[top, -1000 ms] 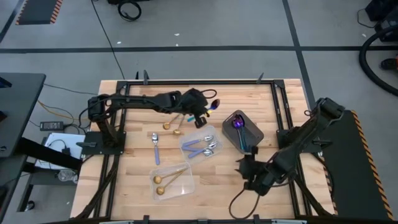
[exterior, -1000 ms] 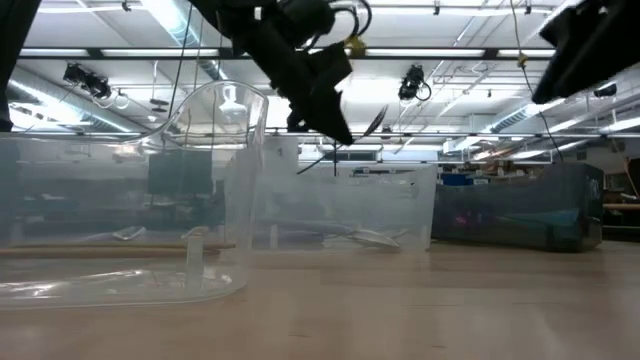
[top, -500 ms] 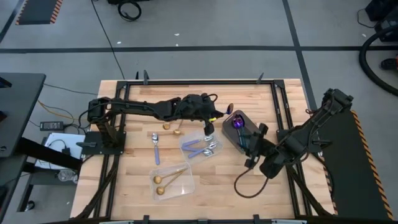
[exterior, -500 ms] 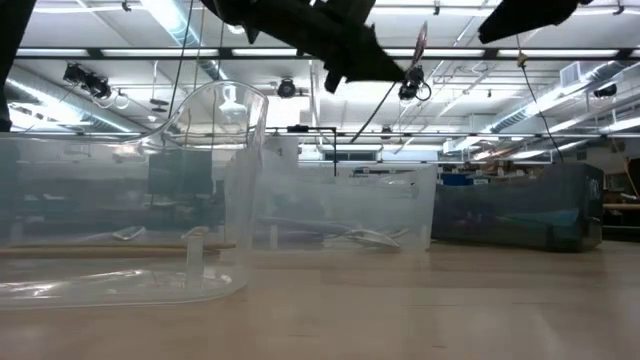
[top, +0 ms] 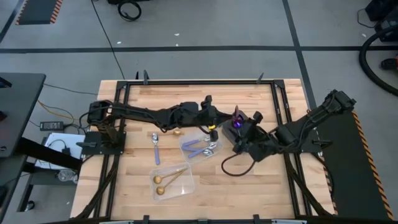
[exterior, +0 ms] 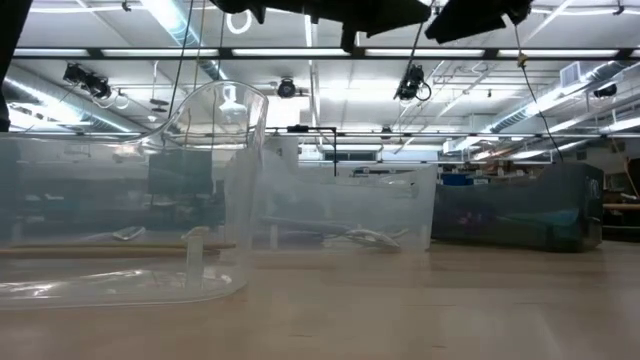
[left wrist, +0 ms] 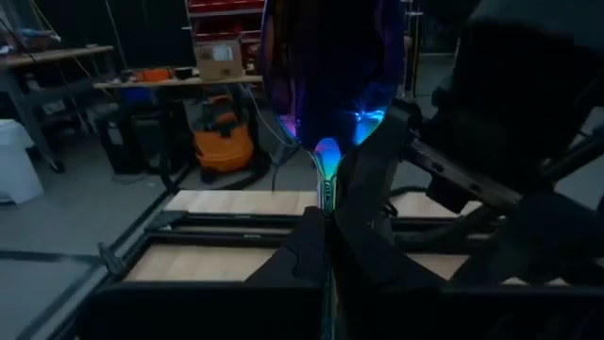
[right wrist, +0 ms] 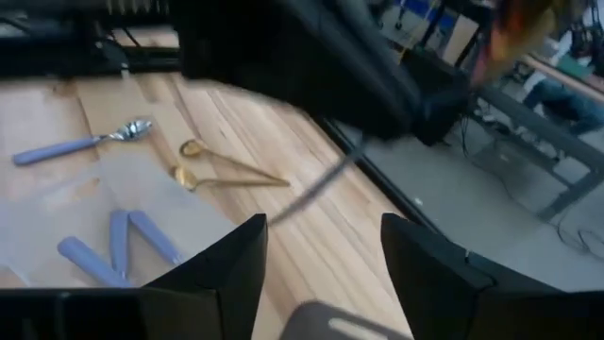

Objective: Sort silverware by color (type)
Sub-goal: Put the blue spoon into the black transparent bin

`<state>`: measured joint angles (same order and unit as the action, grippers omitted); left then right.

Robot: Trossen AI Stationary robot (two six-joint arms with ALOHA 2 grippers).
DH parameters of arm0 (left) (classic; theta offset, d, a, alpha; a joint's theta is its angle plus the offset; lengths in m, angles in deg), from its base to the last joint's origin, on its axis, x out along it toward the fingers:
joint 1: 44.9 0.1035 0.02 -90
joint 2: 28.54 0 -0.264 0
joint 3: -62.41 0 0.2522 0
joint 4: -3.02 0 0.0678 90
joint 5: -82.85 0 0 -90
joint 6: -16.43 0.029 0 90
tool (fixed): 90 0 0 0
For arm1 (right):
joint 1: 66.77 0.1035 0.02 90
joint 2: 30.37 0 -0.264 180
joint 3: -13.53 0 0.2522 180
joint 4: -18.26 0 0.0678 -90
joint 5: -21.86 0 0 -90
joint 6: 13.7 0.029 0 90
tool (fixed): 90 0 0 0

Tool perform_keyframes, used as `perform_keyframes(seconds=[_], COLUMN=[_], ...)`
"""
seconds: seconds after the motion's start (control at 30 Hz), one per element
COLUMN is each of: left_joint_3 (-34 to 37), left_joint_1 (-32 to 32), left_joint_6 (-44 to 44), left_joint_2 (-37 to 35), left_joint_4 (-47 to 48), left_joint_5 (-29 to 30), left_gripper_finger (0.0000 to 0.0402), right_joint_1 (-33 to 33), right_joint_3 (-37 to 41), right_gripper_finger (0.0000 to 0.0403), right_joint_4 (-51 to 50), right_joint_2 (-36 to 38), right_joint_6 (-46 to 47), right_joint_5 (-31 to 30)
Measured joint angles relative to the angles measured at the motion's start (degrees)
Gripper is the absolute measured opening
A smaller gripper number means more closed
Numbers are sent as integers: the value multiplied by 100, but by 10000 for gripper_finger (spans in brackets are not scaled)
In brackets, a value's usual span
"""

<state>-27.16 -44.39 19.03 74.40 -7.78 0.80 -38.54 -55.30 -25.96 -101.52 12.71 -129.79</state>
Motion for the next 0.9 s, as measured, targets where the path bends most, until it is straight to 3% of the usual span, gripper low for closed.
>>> perform_keyframes(seconds=[0.27, 0.47, 0.63, 0.9], left_joint_3=[-2, 2, 2, 6], left_joint_1=[-220, -336, -364, -337], left_joint_6=[109, 87, 86, -221], left_joint_2=[398, 487, 485, 481], left_joint_4=[-993, -1203, -1230, -1078], left_joint_5=[252, 652, 800, 836], left_gripper_finger=[14, 14, 14, 26], right_joint_1=[-163, -184, -222, -483], right_joint_3=[0, 0, 0, 0], right_gripper_finger=[230, 206, 154, 31], right_joint_4=[403, 376, 385, 329], right_joint_2=[0, 0, -2, 7], right_joint_6=[-716, -847, -857, -780], right_joint_5=[-187, -593, -529, 35])
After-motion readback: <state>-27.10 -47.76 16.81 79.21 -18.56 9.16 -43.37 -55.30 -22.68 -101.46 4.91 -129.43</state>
